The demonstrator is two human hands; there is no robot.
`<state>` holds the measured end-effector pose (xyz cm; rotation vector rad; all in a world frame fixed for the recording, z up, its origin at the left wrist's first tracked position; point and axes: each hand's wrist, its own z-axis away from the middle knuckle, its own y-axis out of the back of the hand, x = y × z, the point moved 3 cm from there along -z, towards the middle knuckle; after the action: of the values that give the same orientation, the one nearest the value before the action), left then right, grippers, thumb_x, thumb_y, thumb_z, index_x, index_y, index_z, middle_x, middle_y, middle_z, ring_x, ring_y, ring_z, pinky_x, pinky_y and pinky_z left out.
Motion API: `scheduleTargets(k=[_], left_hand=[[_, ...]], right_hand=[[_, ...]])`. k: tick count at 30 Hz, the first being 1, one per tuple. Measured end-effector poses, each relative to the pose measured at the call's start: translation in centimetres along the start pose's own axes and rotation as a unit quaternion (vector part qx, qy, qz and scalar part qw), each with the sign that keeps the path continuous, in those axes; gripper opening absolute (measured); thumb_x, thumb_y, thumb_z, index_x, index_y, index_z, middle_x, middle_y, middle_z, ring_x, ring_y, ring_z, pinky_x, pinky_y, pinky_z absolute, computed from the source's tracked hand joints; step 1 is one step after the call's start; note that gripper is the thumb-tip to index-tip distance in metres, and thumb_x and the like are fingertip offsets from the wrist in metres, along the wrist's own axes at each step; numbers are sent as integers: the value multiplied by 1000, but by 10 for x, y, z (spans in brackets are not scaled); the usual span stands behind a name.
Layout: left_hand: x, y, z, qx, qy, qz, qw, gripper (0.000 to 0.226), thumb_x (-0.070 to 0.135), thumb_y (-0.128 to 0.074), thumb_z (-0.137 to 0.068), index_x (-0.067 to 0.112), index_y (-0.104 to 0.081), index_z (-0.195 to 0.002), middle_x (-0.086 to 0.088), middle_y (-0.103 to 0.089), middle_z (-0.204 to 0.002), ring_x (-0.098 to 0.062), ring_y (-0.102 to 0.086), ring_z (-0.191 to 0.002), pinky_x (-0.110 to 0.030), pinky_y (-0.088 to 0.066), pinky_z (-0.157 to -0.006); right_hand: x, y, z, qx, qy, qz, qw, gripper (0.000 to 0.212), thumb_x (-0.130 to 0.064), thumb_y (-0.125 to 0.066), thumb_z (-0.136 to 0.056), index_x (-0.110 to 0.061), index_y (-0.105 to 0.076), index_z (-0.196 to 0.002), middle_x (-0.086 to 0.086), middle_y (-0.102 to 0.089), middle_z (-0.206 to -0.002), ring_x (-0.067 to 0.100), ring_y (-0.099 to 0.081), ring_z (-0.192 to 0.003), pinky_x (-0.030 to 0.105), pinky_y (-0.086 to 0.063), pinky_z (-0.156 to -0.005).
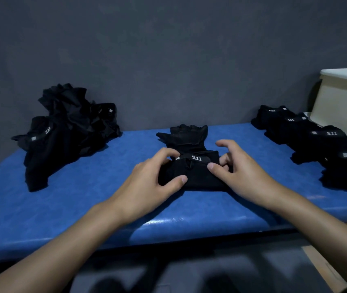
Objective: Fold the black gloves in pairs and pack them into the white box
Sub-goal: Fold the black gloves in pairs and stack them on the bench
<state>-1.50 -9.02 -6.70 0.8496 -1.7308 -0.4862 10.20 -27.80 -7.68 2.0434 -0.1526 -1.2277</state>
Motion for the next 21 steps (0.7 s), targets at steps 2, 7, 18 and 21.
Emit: scheduleTargets(k=[2,7,18,21], left_hand=[[3,-2,-1,-12,-9,-29,999,39,55,-62,-85,44,-48,-120,22,-65,-105,-6,-61,-102,-41,-46,-97],[19,-16,-6,-31,-43,-53,997,54,67,-53,-78,47,-44,-127,27,-62,-106,-3,-60,-103,-42,-46,-99],[52,-64,-49,18,-90,-157,983,52,57,-61,-88,31,-50,-132,20,-50,-102,-8,-51,-108,-28,-26,-106],[60,-72,-63,24,-102,-190,976,53,58,-58,-89,29,-50,-133,14,-62,-113,-10,-52,-112,-29,-23,-106]], right_hand=[[2,5,4,2,0,2,1000,53,-38,-61,-90,-28,-37,-136,1,-58,-85,9,-51,-71,22,-39,-71],[14,28,13,19,-21,6,1000,53,-34,-63,-90,-27,-38,-136,-2,-59,-81,9,-54,-73,20,-40,-72],[7,70,51,128,114,215,962,26,-31,-54,-90,-23,-60,-114,-11,-50,-108,15,-47,-104,35,-41,-91],[10,63,58,67,92,292,950,38,-44,-45,-89,-28,-58,-121,-14,-51,-116,14,-46,-109,35,-38,-91]])
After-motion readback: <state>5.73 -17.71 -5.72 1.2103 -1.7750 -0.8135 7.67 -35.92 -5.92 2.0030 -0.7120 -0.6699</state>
